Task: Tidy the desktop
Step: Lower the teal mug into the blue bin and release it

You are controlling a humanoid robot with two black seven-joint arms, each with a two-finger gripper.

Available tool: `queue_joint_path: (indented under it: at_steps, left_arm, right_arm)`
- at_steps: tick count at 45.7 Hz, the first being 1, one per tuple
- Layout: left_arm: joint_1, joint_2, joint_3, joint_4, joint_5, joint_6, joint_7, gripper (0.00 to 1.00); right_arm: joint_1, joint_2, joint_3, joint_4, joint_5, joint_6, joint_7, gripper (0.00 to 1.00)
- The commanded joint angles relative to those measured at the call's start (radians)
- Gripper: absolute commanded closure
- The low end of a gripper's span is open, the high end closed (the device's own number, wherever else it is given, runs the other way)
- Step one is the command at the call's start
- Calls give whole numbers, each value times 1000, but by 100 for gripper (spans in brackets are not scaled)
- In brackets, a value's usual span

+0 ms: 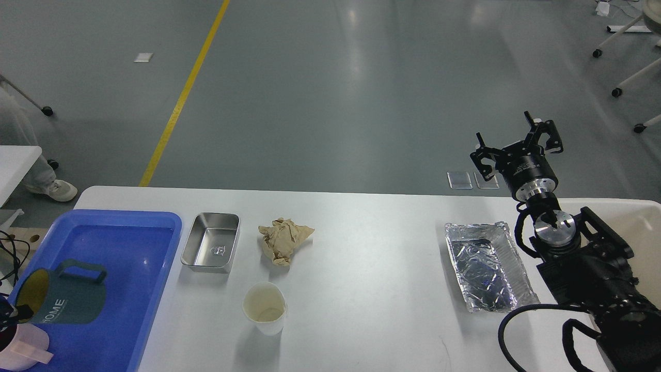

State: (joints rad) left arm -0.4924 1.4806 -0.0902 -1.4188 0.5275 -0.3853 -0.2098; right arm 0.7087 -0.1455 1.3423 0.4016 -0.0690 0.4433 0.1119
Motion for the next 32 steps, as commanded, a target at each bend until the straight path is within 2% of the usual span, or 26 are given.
queue_joint_path:
  at_steps: [1, 4, 7, 16, 27, 32]
  left_arm:
    - [0, 3, 15, 9, 0, 0, 53, 100]
    - [-2, 3, 10, 34, 2, -4, 104, 100]
    - [-2, -2, 7, 55, 3, -6, 136, 100]
    - [-3, -31, 3, 58, 3, 11, 167, 100]
    - [-15, -105, 1, 57, 11, 16, 171, 100]
    - [-12, -128, 4, 57, 16, 16, 202, 100]
  right_arm:
    - [-1, 1, 0, -1, 0, 0, 0, 0]
    - [-2, 1, -2, -1, 0, 0, 0, 0]
    - [-2, 0, 0, -1, 0, 0, 0, 0]
    - [0, 0, 0, -1, 0, 0, 0, 0]
    - [-6, -6, 0, -1, 0, 0, 0, 0]
    - [-6, -12, 0, -3, 0, 0, 0, 0]
